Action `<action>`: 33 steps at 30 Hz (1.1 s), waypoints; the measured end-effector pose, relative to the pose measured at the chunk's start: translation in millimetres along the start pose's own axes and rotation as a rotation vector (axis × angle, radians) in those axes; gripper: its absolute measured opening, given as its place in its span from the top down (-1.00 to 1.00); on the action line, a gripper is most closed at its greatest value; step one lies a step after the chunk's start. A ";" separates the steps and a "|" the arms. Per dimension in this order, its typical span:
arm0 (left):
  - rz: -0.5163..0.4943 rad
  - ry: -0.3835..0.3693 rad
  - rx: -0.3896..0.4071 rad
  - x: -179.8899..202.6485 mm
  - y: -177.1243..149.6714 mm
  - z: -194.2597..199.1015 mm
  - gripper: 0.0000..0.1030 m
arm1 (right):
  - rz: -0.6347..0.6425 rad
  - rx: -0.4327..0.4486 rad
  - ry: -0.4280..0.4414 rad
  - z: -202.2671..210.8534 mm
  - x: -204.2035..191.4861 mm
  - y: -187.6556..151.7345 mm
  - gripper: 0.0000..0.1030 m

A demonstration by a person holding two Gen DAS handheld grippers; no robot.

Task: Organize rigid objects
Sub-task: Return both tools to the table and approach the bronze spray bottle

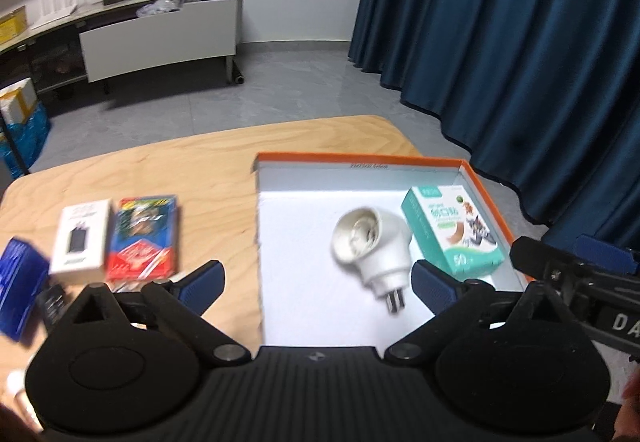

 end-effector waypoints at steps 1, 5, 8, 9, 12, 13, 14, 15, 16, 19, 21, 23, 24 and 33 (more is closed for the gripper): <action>0.004 0.004 0.001 -2.9 -3.9 3.7 -0.99 | 0.004 -0.006 0.009 1.8 -3.7 -3.5 -0.90; 0.026 0.031 0.007 -15.1 -16.9 16.4 -0.99 | 0.040 -0.015 0.026 10.6 -20.0 -15.0 -0.90; 0.050 0.037 0.009 -22.4 -25.7 25.6 -0.99 | 0.046 -0.019 0.045 16.4 -29.8 -21.7 -0.91; 0.054 0.040 0.013 -25.7 -28.2 28.8 -0.99 | 0.049 -0.021 0.051 18.3 -33.4 -24.1 -0.91; 0.074 0.059 0.028 -36.6 -37.3 40.1 -0.99 | 0.072 -0.029 0.062 22.5 -43.7 -31.9 -0.91; 0.079 0.066 0.031 -40.1 -40.3 43.1 -0.99 | 0.078 -0.030 0.068 23.8 -47.6 -34.5 -0.91; 0.082 0.074 0.033 -43.9 -42.9 45.9 -0.99 | 0.085 -0.033 0.076 24.8 -52.1 -37.1 -0.91; 0.088 0.083 0.034 -47.5 -45.1 48.6 -0.99 | 0.092 -0.037 0.084 25.5 -56.5 -39.9 -0.91; 0.095 0.093 0.035 -51.8 -48.2 51.8 -0.99 | 0.099 -0.042 0.092 26.2 -61.3 -42.8 -0.91; 0.121 0.111 0.049 -66.2 -57.9 62.7 -0.99 | 0.122 -0.050 0.120 29.1 -76.1 -51.2 -0.91; 0.135 0.123 0.054 -76.7 -66.4 69.8 -0.99 | 0.143 -0.055 0.136 30.5 -86.6 -57.0 -0.91; 0.152 0.140 0.055 -86.8 -74.3 75.5 -0.99 | 0.160 -0.061 0.154 31.3 -97.7 -63.0 -0.91; 0.160 0.147 0.056 -91.7 -78.1 78.3 -0.99 | 0.164 -0.066 0.166 31.4 -103.4 -65.9 -0.91; 0.229 0.205 0.082 -129.8 -103.3 103.0 -0.99 | 0.226 -0.093 0.251 38.1 -144.5 -88.8 -0.92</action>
Point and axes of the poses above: each gripper's, at about its wrist camera, not at the fingertips, and z roughly against the way its jaws point, x to its right, y to its top, the point moved 9 cm from there along -z, roughly the way its jaws point, and after that the axes turned 1 degree about z, right-handed, at the moved point
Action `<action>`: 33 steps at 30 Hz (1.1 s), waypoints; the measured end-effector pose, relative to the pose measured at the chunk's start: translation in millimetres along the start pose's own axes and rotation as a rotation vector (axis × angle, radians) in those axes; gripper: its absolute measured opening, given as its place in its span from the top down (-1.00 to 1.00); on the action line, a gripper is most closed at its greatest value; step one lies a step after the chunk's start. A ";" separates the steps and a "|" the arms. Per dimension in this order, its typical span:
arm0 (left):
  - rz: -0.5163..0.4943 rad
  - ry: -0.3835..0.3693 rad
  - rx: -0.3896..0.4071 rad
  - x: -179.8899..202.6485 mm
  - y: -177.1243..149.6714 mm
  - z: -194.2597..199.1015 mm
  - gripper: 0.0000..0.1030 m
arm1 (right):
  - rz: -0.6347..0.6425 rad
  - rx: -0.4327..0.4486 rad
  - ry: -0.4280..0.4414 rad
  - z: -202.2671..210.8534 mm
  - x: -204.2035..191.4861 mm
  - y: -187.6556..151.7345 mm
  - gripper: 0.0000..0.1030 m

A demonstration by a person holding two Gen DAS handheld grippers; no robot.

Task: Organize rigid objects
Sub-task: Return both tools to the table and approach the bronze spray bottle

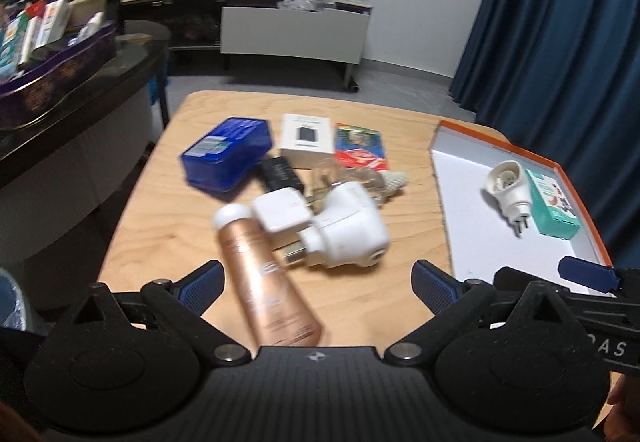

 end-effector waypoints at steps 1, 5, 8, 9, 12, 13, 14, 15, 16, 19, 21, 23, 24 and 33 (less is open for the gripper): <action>0.009 0.008 0.001 -5.4 -1.7 0.8 -0.99 | 0.005 0.000 0.004 0.2 -1.9 -0.5 -0.92; 0.049 0.048 -0.003 -25.8 -8.4 -2.9 -0.99 | 0.006 -0.001 0.013 0.0 -6.7 -4.0 -0.92; 0.075 0.078 -0.009 -38.6 -10.9 -9.2 -0.99 | 0.003 -0.004 0.015 -0.7 -5.7 -5.9 -0.91; 0.083 0.086 -0.008 -42.5 -11.4 -11.6 -0.99 | 0.001 -0.005 0.016 -1.5 -5.4 -6.4 -0.91; 0.093 0.110 -0.015 -49.8 -13.9 -19.9 -0.99 | -0.004 -0.010 0.020 -4.9 -4.0 -7.8 -0.91; 0.093 0.115 -0.017 -51.3 -14.4 -23.2 -0.99 | -0.005 -0.011 0.022 -6.1 -3.8 -8.5 -0.91; 0.094 0.119 -0.022 -52.5 -14.5 -27.1 -0.99 | -0.007 -0.014 0.022 -7.7 -3.4 -9.0 -0.92; 0.096 0.122 -0.026 -53.1 -15.1 -30.2 -0.99 | -0.009 -0.017 0.023 -9.1 -3.1 -9.7 -0.92; 0.094 0.124 -0.029 -53.5 -15.0 -33.9 -0.99 | -0.009 -0.021 0.025 -10.5 -2.8 -10.3 -0.92; 0.068 0.142 -0.028 -53.3 -13.7 -43.7 -0.99 | -0.006 -0.026 0.025 -14.4 -2.5 -10.9 -0.92; 0.051 0.148 -0.024 -53.6 -13.3 -47.5 -1.00 | -0.003 -0.030 0.024 -16.9 -2.3 -10.8 -0.92; 0.040 0.150 -0.016 -55.9 -12.8 -47.4 -1.00 | 0.000 -0.032 0.023 -19.0 -1.6 -10.1 -0.91; 0.033 0.152 -0.014 -57.0 -12.7 -47.0 -1.00 | 0.001 -0.032 0.021 -19.9 -1.4 -9.9 -0.91; -0.028 0.172 0.012 -64.5 1.0 -56.9 -0.85 | 0.009 -0.043 0.030 -29.2 -4.7 -8.2 -0.91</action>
Point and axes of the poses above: each gripper's, at about its wrist camera, not at the fingertips, and z roughly against the way its jaws point, x to its right, y to its top, the point moved 9 cm from there along -z, roughly the way its jaws point, and after that the axes turned 1 degree about z, right-handed, at the moved point
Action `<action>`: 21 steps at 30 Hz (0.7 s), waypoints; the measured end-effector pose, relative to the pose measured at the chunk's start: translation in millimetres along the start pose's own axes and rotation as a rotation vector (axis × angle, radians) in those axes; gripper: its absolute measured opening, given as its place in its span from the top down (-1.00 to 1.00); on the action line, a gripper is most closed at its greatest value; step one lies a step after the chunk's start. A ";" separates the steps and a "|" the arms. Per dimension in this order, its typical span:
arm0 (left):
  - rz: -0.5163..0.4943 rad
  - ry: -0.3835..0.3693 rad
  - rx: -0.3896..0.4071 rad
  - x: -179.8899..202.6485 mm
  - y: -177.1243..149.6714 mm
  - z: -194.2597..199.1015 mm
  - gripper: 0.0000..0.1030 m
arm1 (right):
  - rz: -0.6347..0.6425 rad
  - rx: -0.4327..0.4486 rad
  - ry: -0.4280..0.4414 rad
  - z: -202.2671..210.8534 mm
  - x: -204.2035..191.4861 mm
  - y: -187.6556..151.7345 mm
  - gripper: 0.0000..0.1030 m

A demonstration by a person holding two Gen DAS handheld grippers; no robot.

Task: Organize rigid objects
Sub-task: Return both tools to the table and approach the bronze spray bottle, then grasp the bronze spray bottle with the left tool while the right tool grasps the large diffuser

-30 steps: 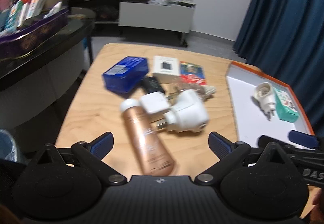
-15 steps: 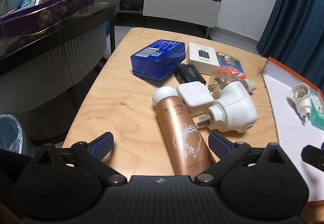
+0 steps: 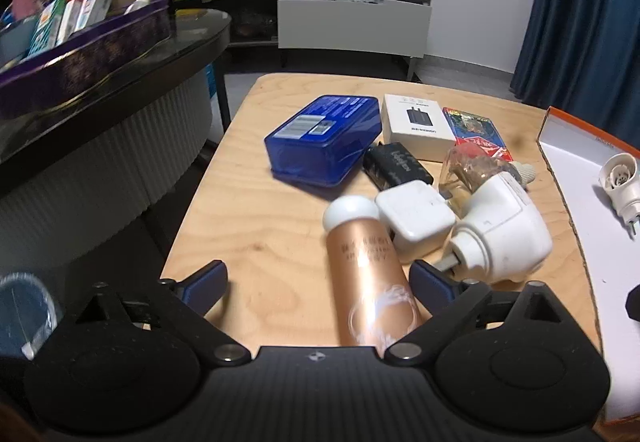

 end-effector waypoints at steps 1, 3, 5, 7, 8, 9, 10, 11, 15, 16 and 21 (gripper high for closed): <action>-0.013 -0.004 -0.001 1.8 1.2 -3.5 -0.74 | 0.001 -0.001 0.000 -0.8 -0.8 0.1 -0.92; -0.030 -0.016 -0.001 5.7 2.8 -10.0 -0.60 | 0.005 -0.003 0.000 -2.1 -2.5 0.6 -0.92; -0.060 -0.023 0.019 9.7 5.2 -11.7 -0.38 | 0.010 -0.004 -0.001 -3.1 -4.1 1.5 -0.92; -0.078 -0.040 0.030 12.9 7.1 -11.7 -0.05 | 0.013 -0.005 0.002 -4.5 -6.4 2.9 -0.91; -0.085 -0.041 0.033 13.6 7.7 -11.8 0.00 | 0.014 -0.008 0.006 -5.8 -8.0 3.5 -0.91; -0.083 -0.054 0.035 14.1 7.9 -11.6 0.14 | 0.014 -0.014 0.013 -7.3 -10.2 3.9 -0.91; -0.085 -0.066 0.036 15.0 7.7 -10.8 0.28 | 0.013 -0.019 0.023 -8.8 -13.2 4.4 -0.91; -0.089 -0.063 0.035 15.0 7.3 -9.9 0.29 | 0.015 -0.022 0.032 -10.2 -16.6 5.0 -0.91; -0.062 -0.092 0.024 11.7 5.2 -6.1 0.30 | 0.053 -0.031 0.064 -17.7 -34.9 7.4 -0.92; -0.055 -0.100 0.023 10.4 4.4 -4.1 0.30 | 0.057 -0.037 0.074 -20.7 -39.2 8.2 -0.92; -0.032 -0.121 0.041 2.8 6.1 10.6 0.30 | 0.087 -0.050 0.116 -37.6 -61.2 14.8 -0.92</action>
Point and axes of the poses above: each gripper's, at about its wrist camera, not at the fingertips, and z roughly against the way its jaws point, x to its right, y to its top, the point moved 9 cm from there along -z, roughly the way its jaws point, and after that the axes turned 1 degree about z, right-handed, at the moved point
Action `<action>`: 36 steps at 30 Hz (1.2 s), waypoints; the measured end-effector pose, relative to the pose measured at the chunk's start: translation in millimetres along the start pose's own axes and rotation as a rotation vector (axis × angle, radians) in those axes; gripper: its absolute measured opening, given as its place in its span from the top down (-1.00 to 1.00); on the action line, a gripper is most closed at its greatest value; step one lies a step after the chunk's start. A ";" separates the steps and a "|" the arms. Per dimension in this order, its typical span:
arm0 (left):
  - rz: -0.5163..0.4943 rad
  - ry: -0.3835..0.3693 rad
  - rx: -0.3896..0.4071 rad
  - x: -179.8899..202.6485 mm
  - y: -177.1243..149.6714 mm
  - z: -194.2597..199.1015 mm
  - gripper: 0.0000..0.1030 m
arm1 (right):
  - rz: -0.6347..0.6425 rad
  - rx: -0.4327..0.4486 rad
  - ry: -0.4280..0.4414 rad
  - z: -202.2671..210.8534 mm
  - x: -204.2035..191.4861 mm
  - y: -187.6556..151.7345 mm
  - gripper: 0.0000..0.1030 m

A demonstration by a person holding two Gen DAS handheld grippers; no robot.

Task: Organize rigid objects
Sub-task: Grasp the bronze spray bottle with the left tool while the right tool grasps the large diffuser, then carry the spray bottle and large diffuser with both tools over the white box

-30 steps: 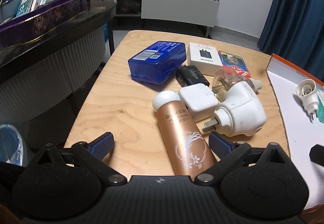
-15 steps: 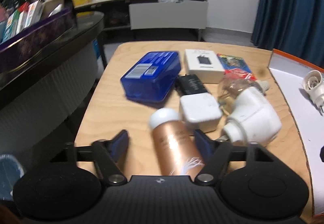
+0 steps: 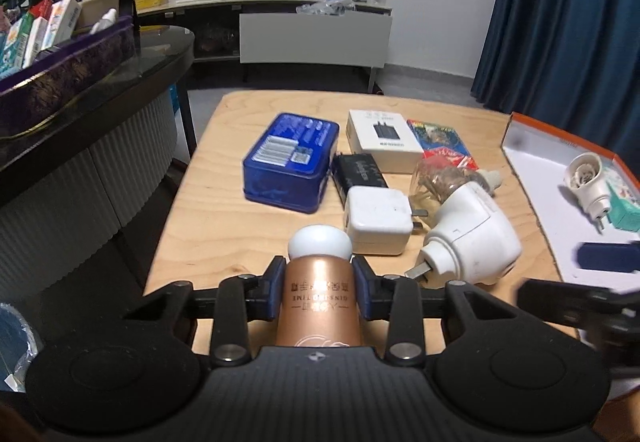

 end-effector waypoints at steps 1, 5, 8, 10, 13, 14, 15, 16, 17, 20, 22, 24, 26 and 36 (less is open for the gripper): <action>0.005 -0.003 0.008 -1.8 1.0 3.9 0.30 | 0.007 -0.004 0.009 -3.9 -3.2 2.7 -0.92; 0.024 -0.009 0.029 -10.8 4.9 17.3 0.30 | 0.049 -0.012 0.030 -22.8 -16.4 13.6 -0.94; 0.039 -0.014 0.040 -17.5 5.7 23.9 0.30 | 0.079 -0.026 0.035 -38.8 -22.5 19.3 -0.95; 0.047 -0.018 0.045 -20.5 5.6 26.4 0.30 | 0.081 -0.037 0.036 -49.1 -23.3 23.8 -0.95; 0.064 -0.025 0.048 -23.8 6.3 25.9 0.30 | 0.086 -0.074 0.038 -64.7 -24.0 26.6 -0.98; 0.067 -0.027 0.049 -24.5 6.6 25.6 0.30 | 0.090 -0.087 0.044 -68.9 -25.4 26.8 -0.98; 0.068 -0.030 0.050 -24.8 6.9 25.4 0.30 | 0.093 -0.102 0.053 -72.8 -27.2 26.5 -0.98; 0.068 -0.032 0.049 -24.5 7.3 24.1 0.30 | 0.097 -0.117 0.060 -76.8 -28.8 26.0 -0.98; 0.069 -0.034 0.049 -24.4 7.6 23.3 0.30 | 0.101 -0.131 0.070 -80.5 -30.6 25.2 -0.98; 0.070 -0.039 0.050 -24.4 7.0 23.1 0.29 | 0.134 -0.135 0.044 -86.6 -33.6 23.9 -1.00; 0.075 -0.039 0.051 -25.3 6.9 23.2 0.29 | 0.149 -0.114 0.021 -85.2 -34.0 23.0 -0.81; 0.079 -0.040 0.052 -26.1 6.7 23.7 0.29 | 0.152 -0.093 0.018 -81.1 -31.8 22.3 -0.61; 0.077 -0.040 0.053 -25.4 6.5 24.7 0.29 | 0.134 -0.086 0.022 -77.2 -25.8 20.4 -0.61; 0.052 -0.055 0.071 -12.4 8.7 34.8 0.29 | 0.066 -0.015 0.018 -32.6 -6.1 25.0 -0.60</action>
Point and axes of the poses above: each gripper's, at about its wrist camera, not at the fingertips, and z roughly against the way its jaws point, x to its right, y to its top, the point moved 9 cm from there along -z, roughly the way its jaws point, and after that the axes turned 1 degree about z, right-handed, at the moved point
